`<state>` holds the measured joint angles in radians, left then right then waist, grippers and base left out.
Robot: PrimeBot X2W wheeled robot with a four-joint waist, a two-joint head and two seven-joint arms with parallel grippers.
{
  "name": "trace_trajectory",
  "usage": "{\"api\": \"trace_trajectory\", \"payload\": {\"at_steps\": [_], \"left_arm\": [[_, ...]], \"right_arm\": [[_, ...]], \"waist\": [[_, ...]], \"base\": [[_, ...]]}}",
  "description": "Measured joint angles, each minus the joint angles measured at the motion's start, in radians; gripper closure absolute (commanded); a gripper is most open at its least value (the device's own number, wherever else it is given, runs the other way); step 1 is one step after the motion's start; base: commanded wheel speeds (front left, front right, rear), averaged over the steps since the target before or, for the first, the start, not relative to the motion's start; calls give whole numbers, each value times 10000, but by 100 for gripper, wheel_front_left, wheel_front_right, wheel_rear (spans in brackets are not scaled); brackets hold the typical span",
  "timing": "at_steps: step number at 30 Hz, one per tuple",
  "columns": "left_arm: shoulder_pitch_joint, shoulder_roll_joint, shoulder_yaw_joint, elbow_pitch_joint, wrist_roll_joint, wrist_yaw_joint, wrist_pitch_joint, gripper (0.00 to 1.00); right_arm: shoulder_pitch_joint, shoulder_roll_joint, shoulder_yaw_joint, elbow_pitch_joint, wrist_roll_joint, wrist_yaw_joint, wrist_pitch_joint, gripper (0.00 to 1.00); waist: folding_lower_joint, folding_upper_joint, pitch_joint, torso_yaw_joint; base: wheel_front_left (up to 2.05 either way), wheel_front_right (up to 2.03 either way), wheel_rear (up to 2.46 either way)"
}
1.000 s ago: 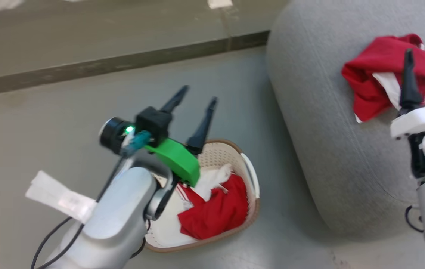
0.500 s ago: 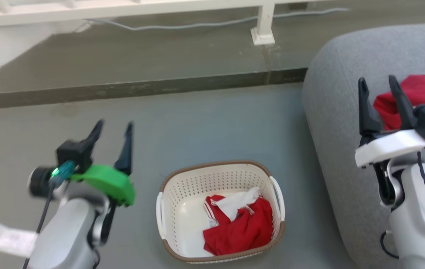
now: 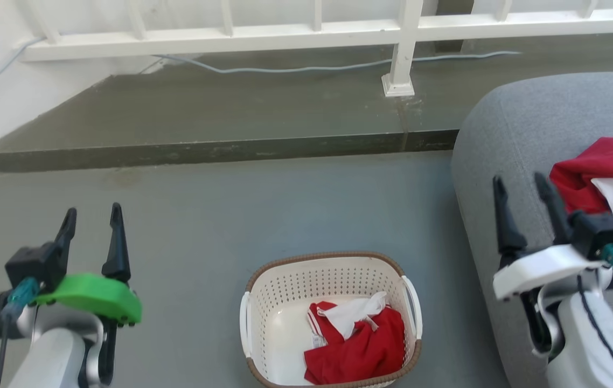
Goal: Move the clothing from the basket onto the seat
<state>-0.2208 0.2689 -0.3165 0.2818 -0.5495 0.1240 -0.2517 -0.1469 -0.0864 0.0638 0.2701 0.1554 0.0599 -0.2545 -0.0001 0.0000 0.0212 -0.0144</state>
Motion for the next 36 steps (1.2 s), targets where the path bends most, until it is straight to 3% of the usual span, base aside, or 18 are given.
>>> {"api": "trace_trajectory", "payload": {"at_steps": [13,36], "left_arm": [[1731,-539,988,-1258,796,0,0,0],[2930,-953,1379,-2385,1496,0,0,0]], "right_arm": [[965,230,180,-506,128,-190,0,0],[1357,268,510,-1104,192,-445,13,0]], "waist": [[0,0,-182,-193],[1,0,-214,-474]], "base": [[0,0,0],[0,0,0]]}}
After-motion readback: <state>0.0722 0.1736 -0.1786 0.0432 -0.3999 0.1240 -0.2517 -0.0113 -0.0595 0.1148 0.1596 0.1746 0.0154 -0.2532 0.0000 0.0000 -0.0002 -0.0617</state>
